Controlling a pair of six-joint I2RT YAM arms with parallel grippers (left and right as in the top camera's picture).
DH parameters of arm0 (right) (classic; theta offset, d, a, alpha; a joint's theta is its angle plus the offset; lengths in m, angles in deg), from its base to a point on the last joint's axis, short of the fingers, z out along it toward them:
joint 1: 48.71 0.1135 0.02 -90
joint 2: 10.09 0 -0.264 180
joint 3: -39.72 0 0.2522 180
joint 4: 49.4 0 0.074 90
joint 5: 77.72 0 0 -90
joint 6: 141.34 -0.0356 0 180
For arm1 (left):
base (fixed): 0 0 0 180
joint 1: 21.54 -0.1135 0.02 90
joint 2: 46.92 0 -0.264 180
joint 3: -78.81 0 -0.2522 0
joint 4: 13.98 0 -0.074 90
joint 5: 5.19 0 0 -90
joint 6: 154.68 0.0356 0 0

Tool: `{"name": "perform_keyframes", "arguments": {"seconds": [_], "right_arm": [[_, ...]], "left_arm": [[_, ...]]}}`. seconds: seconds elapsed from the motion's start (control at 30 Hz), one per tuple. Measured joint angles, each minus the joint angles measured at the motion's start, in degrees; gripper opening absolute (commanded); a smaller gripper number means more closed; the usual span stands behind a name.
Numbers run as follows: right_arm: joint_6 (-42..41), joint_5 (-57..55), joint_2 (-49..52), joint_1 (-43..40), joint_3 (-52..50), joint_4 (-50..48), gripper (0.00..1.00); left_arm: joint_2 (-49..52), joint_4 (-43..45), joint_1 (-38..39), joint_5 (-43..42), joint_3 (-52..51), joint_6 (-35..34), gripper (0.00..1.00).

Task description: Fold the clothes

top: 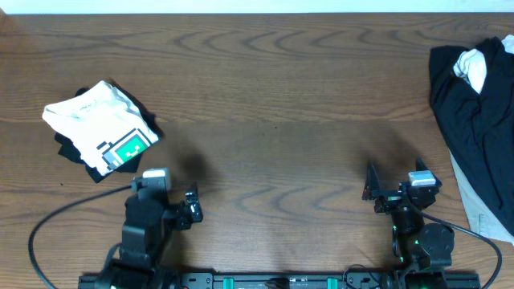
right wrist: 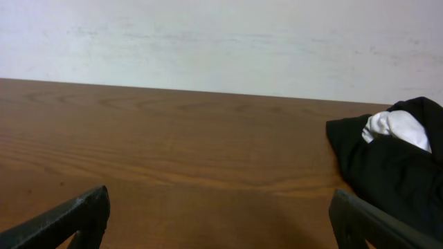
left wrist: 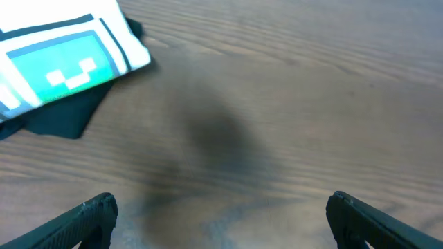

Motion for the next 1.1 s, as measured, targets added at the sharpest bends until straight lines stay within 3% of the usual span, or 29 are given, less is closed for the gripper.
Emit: {"name": "perform_keyframes", "arguments": {"seconds": [0.2, 0.47, 0.63, 0.83, 1.1], "right_arm": [[0.0, 0.0, 0.0, 0.0, 0.0, 0.0, 0.99], [0.0, 0.0, 0.0, 0.0, 0.0, 0.0, 0.99], [0.0, 0.0, 0.0, 0.0, 0.0, 0.0, 0.99], [0.0, 0.0, 0.0, 0.0, 0.0, -0.1, 0.99], [0.0, 0.0, 0.0, 0.0, 0.0, 0.0, 0.99]], "left_arm": [[-11.1, 16.0, -6.4, 0.0, -9.7, 0.0, 0.98], [-14.4, 41.3, -9.0, 0.0, -19.7, 0.0, 0.98], [-15.9, 43.3, -9.0, 0.0, -20.8, 0.0, 0.98], [-16.9, 35.1, -9.0, -0.2, -20.6, 0.0, 0.98], [-16.9, 34.0, -9.0, -0.4, -19.9, 0.0, 0.98]]}}
